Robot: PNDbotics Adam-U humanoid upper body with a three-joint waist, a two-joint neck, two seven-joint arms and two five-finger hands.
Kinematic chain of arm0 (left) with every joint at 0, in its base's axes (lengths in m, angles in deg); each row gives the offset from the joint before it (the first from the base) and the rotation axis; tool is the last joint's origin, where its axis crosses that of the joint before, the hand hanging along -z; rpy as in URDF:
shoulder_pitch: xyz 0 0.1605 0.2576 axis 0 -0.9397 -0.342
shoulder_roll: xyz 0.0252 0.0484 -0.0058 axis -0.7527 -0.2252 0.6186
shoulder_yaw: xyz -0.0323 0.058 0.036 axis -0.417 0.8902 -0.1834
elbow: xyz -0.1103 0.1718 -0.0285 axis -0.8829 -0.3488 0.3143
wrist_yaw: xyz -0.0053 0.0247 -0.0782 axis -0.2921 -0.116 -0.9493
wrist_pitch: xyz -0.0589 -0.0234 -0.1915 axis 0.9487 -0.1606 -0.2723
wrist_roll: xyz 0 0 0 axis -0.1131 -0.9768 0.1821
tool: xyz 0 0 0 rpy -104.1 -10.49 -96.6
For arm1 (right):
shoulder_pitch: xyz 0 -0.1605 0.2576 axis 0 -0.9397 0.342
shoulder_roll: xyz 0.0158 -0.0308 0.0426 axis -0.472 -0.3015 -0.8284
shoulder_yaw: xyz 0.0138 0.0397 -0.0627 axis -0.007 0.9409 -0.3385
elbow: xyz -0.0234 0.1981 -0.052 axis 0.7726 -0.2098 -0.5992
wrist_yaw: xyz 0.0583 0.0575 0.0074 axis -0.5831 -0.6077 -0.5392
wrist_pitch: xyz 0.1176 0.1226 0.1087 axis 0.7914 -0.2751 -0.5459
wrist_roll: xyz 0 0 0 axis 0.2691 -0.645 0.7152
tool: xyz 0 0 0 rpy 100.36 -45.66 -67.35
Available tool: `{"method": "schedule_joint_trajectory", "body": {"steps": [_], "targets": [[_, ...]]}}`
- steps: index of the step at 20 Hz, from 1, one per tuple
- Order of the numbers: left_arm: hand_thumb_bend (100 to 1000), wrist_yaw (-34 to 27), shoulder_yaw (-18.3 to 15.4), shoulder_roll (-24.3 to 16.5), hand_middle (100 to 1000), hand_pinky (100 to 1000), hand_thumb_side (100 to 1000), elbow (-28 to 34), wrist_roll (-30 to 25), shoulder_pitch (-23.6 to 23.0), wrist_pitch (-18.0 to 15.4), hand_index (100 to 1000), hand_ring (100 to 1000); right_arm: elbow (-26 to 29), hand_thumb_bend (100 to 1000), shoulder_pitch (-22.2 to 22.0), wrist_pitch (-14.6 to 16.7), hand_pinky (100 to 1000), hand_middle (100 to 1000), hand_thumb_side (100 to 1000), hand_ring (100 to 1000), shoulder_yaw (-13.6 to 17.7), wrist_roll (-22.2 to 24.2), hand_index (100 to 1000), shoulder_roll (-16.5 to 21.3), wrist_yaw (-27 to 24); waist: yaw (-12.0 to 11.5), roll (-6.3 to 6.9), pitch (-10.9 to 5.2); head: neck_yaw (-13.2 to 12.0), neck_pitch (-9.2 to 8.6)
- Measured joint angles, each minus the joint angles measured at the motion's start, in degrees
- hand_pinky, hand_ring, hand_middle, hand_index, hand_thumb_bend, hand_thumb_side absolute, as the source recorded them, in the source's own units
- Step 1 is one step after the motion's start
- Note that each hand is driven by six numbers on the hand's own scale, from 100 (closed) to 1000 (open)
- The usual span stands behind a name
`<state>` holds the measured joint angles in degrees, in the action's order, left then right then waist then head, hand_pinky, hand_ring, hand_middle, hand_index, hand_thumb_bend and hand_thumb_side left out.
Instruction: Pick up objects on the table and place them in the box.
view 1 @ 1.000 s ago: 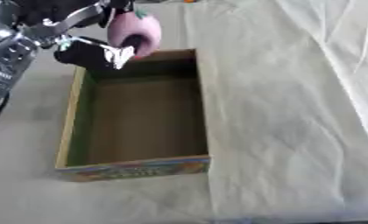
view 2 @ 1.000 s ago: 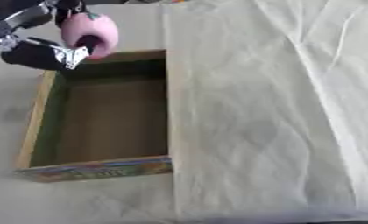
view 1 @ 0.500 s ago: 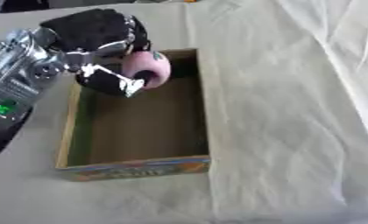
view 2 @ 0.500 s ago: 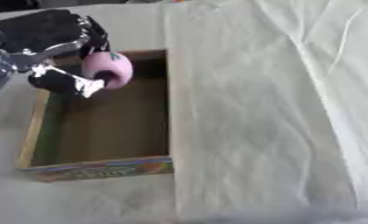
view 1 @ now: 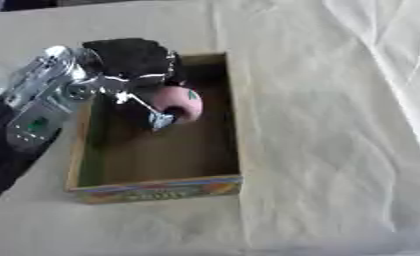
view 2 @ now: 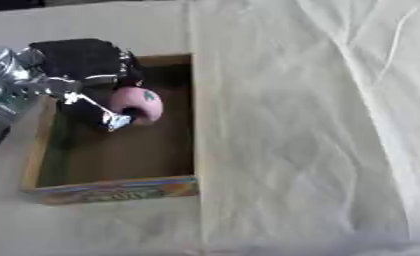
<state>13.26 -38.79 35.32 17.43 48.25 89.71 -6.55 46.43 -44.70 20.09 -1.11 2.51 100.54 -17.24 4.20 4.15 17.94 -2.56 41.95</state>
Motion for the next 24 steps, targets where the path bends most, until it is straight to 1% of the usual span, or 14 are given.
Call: {"method": "schedule_joint_trajectory", "body": {"steps": [2,3,4,5,6,8,10,14,17,19,20,21,23,24], "targets": [[100,0.7,0.1,0.2,552,435,256,-0.4,-2.1,0.1,-1.1,747,557,0.0,100,0.0,0.0,526,578,1000,601,0.0,0.1,789,0.0,0.0,0.0,0.00,0.00,-0.2,0.27],[100,1.3,0.1,0.2,589,460,286,-0.4,-3.1,0.1,-1.6,793,590,0.0,100,0.0,0.0,526,578,1000,601,0.0,0.1,789,0.0,0.0,0.0,0.00,0.00,-0.3,0.30],[100,2.1,0.0,0.2,612,476,347,-0.3,-4.2,0.2,-2.1,818,613,0.0,100,0.0,0.0,526,578,1000,601,0.0,0.1,789,0.0,0.0,0.0,0.00,0.00,-0.3,0.31],[100,2.9,-0.1,0.2,638,496,447,-0.1,-5.2,0.2,-2.5,844,639,0.0,100,0.0,0.0,526,578,1000,601,0.0,0.1,789,0.0,0.0,0.0,0.00,0.00,-0.4,0.31],[156,3.8,-0.3,0.2,656,509,519,0.2,-6.0,0.3,-2.9,857,659,0.0,100,0.0,0.0,526,578,1000,601,0.0,0.1,789,0.0,0.0,0.0,0.00,0.00,-0.4,0.31],[383,5.7,-1.0,0.2,710,550,683,1.1,-7.4,0.3,-3.2,891,717,0.0,100,0.0,0.0,526,578,1000,600,0.0,0.1,789,0.0,0.0,-0.1,0.00,-0.01,-0.4,0.32],[491,7.7,-1.6,0.2,742,582,763,2.0,-8.8,0.4,-3.3,913,752,0.0,100,0.0,0.0,526,578,1000,600,0.0,0.1,789,0.0,0.0,-0.1,0.00,-0.03,-0.5,0.32],[551,10.8,-2.6,0.2,774,608,808,2.8,-10.7,0.3,-3.5,941,788,0.0,100,0.0,0.1,525,578,1000,600,0.0,0.0,789,0.0,-0.1,-0.1,0.00,-0.05,-0.5,0.32],[516,11.7,-3.1,0.2,770,604,798,2.9,-11.1,0.3,-3.5,933,787,0.0,100,0.0,0.1,525,577,1000,600,0.0,0.0,789,0.0,-0.1,-0.1,-0.01,-0.14,-0.5,0.32],[451,11.9,-3.5,0.3,759,592,766,3.2,-11.0,0.3,-3.4,921,777,0.0,100,0.0,0.1,525,577,1000,600,0.0,0.0,790,0.0,-0.2,-0.1,-0.02,-0.15,-0.6,0.32],[370,11.9,-3.8,0.5,750,582,740,3.5,-10.8,0.3,-3.3,912,768,0.0,100,0.0,0.1,525,577,1000,600,0.0,0.0,790,0.0,-0.2,-0.1,-0.02,-0.16,-0.6,0.32],[370,11.9,-4.3,0.7,750,582,740,4.1,-10.2,0.2,-3.0,912,768,0.0,100,-0.1,0.1,525,577,1000,600,0.0,0.0,790,0.0,-0.2,-0.1,-0.02,-0.16,-0.6,0.32],[100,11.6,-5.8,0.9,723,565,703,5.7,-8.0,-0.5,-1.6,906,743,0.0,100,-0.1,0.1,525,577,1000,599,0.1,-0.1,790,0.0,-0.2,-0.2,-0.04,-0.16,-0.5,0.31],[100,11.3,-6.8,1.2,733,568,710,6.8,-6.2,-1.0,-0.3,910,743,0.0,100,-0.1,0.1,525,577,1000,599,0.1,-0.1,790,0.0,-0.2,-0.3,-0.06,-0.16,-0.5,0.31]]}}
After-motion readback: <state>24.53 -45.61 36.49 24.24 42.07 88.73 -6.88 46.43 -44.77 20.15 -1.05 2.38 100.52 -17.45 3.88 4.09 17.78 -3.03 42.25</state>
